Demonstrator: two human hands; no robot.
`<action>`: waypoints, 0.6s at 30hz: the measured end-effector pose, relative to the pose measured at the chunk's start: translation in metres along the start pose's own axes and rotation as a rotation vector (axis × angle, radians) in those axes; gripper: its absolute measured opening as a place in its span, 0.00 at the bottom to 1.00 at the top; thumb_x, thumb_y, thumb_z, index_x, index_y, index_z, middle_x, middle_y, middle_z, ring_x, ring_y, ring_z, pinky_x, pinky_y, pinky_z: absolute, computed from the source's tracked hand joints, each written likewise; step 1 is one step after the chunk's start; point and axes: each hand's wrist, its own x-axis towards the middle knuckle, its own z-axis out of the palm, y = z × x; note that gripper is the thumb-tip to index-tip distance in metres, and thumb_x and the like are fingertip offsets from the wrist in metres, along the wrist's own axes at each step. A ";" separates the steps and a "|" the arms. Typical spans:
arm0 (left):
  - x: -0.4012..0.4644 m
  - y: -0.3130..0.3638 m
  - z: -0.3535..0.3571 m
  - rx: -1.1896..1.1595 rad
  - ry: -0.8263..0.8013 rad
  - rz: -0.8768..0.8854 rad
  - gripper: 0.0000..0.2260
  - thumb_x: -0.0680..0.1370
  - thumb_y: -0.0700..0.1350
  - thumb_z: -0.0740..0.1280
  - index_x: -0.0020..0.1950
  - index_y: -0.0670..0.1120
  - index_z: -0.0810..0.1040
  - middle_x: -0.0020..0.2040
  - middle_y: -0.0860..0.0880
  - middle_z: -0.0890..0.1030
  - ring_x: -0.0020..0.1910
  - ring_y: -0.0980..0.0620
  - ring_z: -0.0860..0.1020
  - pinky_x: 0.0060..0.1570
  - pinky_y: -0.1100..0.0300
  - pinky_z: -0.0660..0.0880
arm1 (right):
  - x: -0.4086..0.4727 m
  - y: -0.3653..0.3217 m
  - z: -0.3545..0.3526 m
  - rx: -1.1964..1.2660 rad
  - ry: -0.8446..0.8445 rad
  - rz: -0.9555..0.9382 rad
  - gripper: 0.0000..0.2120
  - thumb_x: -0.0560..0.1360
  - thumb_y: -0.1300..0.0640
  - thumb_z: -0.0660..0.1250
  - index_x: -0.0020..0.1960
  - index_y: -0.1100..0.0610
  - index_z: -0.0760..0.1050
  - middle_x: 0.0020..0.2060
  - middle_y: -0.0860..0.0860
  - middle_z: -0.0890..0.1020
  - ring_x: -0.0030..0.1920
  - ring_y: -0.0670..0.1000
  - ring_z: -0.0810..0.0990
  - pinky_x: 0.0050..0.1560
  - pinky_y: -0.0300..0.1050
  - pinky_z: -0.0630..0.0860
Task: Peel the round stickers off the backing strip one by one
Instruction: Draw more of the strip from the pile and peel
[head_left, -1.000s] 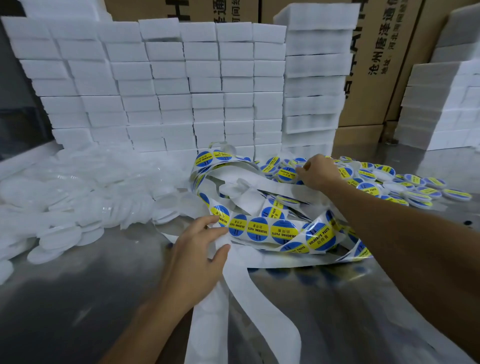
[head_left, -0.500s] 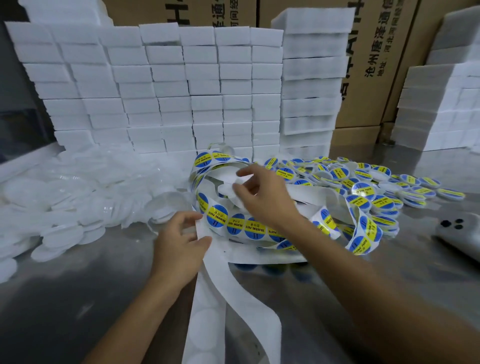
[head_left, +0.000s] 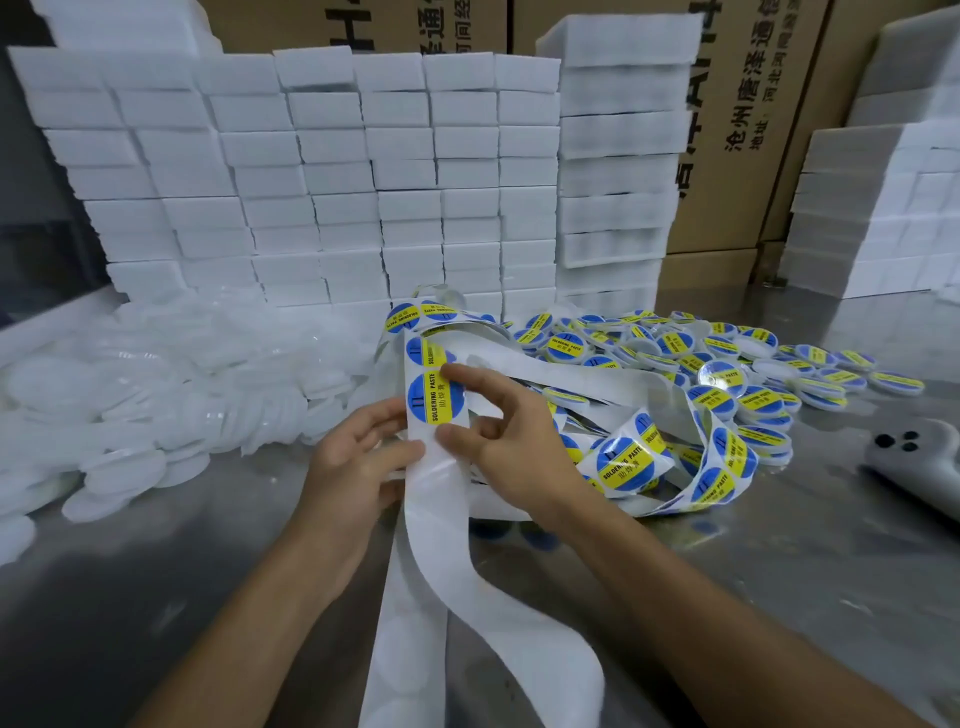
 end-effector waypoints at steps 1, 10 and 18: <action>0.000 0.000 -0.002 0.001 0.010 -0.008 0.15 0.75 0.31 0.65 0.58 0.45 0.79 0.51 0.47 0.86 0.45 0.49 0.85 0.36 0.60 0.80 | -0.001 -0.001 0.000 -0.053 -0.019 -0.040 0.25 0.74 0.68 0.71 0.67 0.50 0.75 0.51 0.36 0.81 0.27 0.45 0.67 0.34 0.35 0.71; 0.001 -0.004 -0.008 0.052 0.035 0.017 0.16 0.75 0.30 0.67 0.59 0.45 0.79 0.48 0.44 0.86 0.45 0.47 0.84 0.45 0.56 0.82 | -0.009 0.005 0.009 -0.333 -0.096 -0.310 0.35 0.73 0.65 0.73 0.76 0.57 0.63 0.75 0.50 0.62 0.60 0.44 0.74 0.52 0.35 0.74; 0.001 -0.002 -0.007 0.027 0.071 0.039 0.09 0.76 0.34 0.68 0.55 0.41 0.81 0.49 0.41 0.86 0.50 0.42 0.84 0.52 0.51 0.81 | -0.008 0.010 0.009 -0.437 0.047 -0.416 0.13 0.75 0.56 0.73 0.60 0.57 0.81 0.52 0.49 0.78 0.36 0.44 0.78 0.41 0.38 0.78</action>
